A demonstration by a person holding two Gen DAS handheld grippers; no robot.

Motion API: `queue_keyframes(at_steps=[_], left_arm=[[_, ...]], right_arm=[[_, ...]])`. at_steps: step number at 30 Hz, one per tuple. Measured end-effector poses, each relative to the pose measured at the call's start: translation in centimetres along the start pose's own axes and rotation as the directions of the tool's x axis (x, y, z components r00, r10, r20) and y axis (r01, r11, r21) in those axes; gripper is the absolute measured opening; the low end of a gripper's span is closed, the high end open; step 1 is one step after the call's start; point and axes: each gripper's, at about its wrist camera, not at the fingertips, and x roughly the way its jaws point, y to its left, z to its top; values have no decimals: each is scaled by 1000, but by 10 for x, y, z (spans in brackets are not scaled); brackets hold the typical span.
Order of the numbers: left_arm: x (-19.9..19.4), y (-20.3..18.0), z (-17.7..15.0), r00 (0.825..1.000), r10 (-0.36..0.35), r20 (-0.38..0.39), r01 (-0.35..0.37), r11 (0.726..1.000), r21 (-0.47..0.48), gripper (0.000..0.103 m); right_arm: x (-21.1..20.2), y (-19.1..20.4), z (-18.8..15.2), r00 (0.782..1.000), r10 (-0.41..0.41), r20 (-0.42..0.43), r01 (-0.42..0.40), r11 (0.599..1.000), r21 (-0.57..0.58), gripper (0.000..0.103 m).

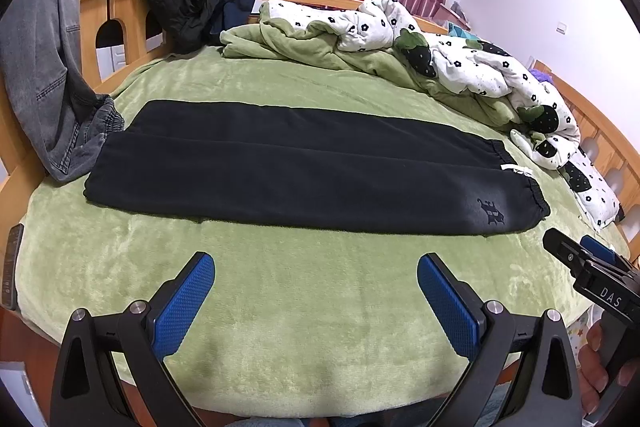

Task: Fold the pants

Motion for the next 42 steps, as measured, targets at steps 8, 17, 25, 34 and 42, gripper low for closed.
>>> queue_keyframes(at_steps=[8,17,25,34,42], left_arm=[[0,0,0,1000,0,-1,0,1000,1,102],[0,0,1,1000,1,-3,-1,1000,1,102],[0,-1,2,1000,2,-4,-2,1000,1,102],[0,-1,1,1000,0,-7,0,1000,2,102],[7,-12,1,999,-22,-30,22,1000,-10,102]], right_arm=[[0,1,-1,1000,0,0,0,1000,0,102],[0,0,-1,1000,1,-1,-1,1000,0,102],[0,1,-4,1000,6,-3,-6,1000,9,102],[-1,-4,-3,1000,25,-16,-24,999,23,102],[-2,-4,0,999,34,-3,-34,999,30,102]])
